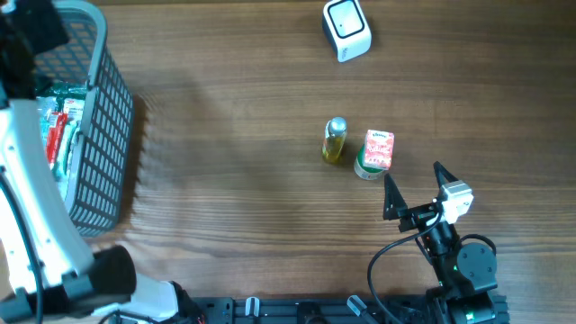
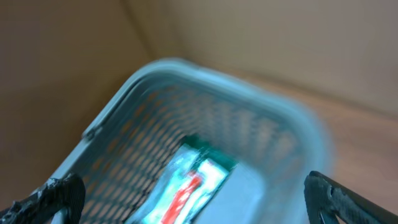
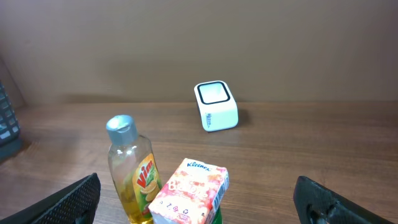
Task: Scan the item barcode
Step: 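Reach the left gripper into the basket and grasp the gloves pack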
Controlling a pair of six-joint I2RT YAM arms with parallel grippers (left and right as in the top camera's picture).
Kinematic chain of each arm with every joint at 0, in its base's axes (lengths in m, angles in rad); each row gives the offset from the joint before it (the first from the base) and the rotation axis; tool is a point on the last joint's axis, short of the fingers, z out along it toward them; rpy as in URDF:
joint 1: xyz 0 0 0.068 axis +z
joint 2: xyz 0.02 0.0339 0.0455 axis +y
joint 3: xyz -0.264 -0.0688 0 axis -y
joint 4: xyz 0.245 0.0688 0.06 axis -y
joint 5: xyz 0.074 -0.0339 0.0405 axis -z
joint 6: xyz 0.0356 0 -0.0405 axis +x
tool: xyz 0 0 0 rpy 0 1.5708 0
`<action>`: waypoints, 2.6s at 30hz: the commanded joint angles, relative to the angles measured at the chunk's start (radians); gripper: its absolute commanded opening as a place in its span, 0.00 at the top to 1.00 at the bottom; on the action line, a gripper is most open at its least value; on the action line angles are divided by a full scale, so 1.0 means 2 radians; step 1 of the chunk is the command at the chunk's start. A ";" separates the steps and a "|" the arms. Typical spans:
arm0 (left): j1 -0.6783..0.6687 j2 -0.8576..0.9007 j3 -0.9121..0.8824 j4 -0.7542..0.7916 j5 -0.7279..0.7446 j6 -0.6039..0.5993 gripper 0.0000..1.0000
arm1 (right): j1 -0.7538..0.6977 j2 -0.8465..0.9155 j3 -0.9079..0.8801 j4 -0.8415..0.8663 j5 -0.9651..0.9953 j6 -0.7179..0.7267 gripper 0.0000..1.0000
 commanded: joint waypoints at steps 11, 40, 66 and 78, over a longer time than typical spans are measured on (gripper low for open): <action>0.123 0.173 -0.003 -0.131 0.074 0.023 0.00 | -0.002 -0.001 0.000 0.001 -0.004 -0.006 0.01; 0.160 0.193 -0.150 -0.006 0.074 0.026 0.00 | -0.002 -0.001 0.000 0.001 -0.004 -0.006 0.00; 0.168 0.216 -0.232 0.071 0.123 0.133 0.00 | -0.002 -0.001 0.000 0.001 -0.004 -0.006 0.00; 0.185 0.217 -0.238 0.082 0.151 0.143 0.00 | -0.002 -0.001 0.000 0.001 -0.004 -0.006 0.01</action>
